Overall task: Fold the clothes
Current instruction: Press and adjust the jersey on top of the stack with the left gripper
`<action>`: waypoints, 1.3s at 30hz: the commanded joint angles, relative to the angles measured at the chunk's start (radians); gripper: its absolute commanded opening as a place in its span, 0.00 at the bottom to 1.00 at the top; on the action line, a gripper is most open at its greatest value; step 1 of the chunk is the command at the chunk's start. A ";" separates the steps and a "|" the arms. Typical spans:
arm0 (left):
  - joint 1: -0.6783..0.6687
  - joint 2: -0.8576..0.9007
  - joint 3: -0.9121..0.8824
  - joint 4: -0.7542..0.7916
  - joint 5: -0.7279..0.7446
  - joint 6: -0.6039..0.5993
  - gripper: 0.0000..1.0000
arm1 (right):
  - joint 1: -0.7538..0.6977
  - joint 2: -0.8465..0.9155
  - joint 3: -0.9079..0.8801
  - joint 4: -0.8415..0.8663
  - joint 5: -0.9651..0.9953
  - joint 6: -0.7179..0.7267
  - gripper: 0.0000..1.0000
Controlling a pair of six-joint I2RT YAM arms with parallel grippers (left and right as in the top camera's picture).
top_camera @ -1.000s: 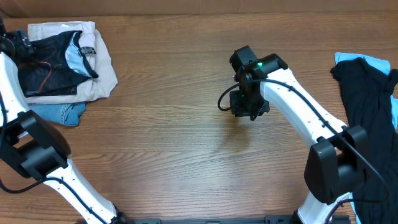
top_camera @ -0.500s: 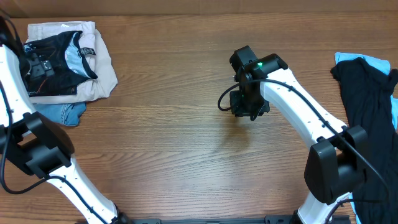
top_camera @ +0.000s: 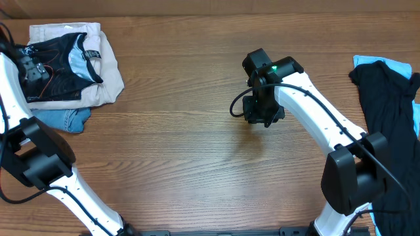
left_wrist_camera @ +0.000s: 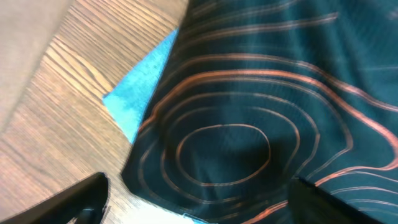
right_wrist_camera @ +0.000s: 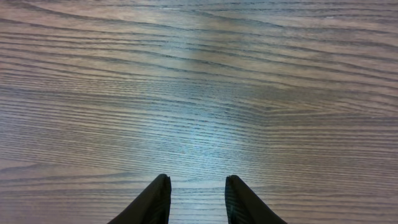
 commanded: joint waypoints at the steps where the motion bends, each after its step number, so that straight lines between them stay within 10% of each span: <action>1: 0.007 0.003 -0.073 0.051 -0.014 -0.002 0.76 | 0.002 -0.014 0.014 -0.001 -0.005 0.004 0.33; 14: 0.014 0.002 -0.080 0.076 -0.019 0.011 0.04 | 0.002 -0.014 0.014 -0.005 -0.005 0.004 0.33; 33: 0.086 -0.003 -0.025 0.077 -0.066 0.010 0.04 | 0.002 -0.014 0.014 -0.004 -0.005 0.004 0.33; 35: 0.092 -0.003 -0.025 0.082 -0.066 0.010 0.17 | 0.002 -0.014 0.014 -0.005 -0.005 0.004 0.33; 37: 0.092 -0.002 -0.025 0.078 -0.056 0.010 0.68 | 0.002 -0.014 0.014 -0.005 -0.005 0.004 0.33; 39: 0.092 -0.003 -0.025 0.072 -0.024 0.010 0.88 | 0.002 -0.014 0.014 -0.005 -0.005 0.004 0.32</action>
